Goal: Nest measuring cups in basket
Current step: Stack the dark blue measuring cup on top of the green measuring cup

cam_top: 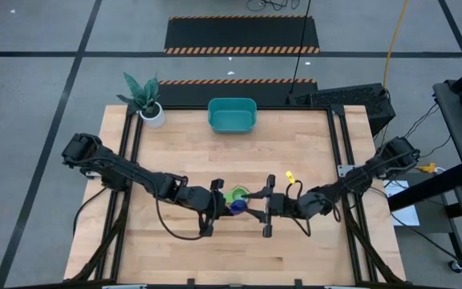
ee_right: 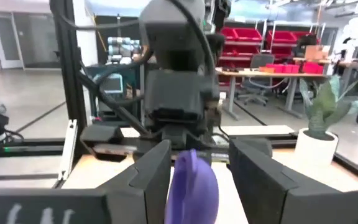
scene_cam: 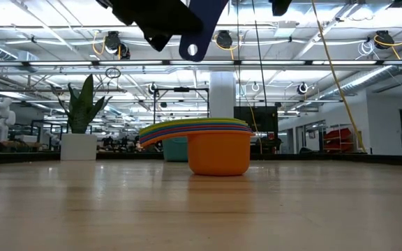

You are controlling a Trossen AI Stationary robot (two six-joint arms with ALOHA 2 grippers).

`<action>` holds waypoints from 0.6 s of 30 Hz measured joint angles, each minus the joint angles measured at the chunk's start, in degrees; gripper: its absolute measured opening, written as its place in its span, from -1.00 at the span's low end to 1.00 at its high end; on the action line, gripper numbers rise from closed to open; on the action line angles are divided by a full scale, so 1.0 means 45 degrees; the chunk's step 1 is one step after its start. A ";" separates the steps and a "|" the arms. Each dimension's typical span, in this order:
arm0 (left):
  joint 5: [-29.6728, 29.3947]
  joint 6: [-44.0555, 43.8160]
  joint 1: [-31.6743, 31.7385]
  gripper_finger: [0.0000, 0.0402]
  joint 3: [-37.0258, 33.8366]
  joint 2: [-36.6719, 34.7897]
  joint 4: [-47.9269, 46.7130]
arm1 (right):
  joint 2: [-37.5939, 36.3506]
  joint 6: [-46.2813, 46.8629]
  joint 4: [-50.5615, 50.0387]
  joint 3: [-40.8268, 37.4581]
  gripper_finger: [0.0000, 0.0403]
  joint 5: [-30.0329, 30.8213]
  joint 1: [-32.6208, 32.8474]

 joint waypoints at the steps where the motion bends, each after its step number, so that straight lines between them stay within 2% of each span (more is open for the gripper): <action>1: 0.0000 0.0000 0.0000 -0.97 0.0000 -0.0001 0.0064 | 0.0000 0.0107 -0.0098 0.0000 -0.25 -0.0241 -0.0083; 6: 0.0000 0.0008 0.0004 -0.97 0.0000 -0.0010 0.0127 | 0.0000 0.0377 -0.0089 0.0000 -0.42 -0.0981 -0.0270; 13: -0.0038 0.0196 0.0000 -0.96 0.0000 -0.0015 0.0077 | -0.0010 0.0157 -0.0220 0.0000 -0.93 -0.0871 -0.0268; 18: -0.0820 0.0325 -0.0018 -0.91 -0.0015 -0.0010 0.0246 | -0.0023 0.0084 -0.0082 0.0000 -0.94 -0.0823 -0.0242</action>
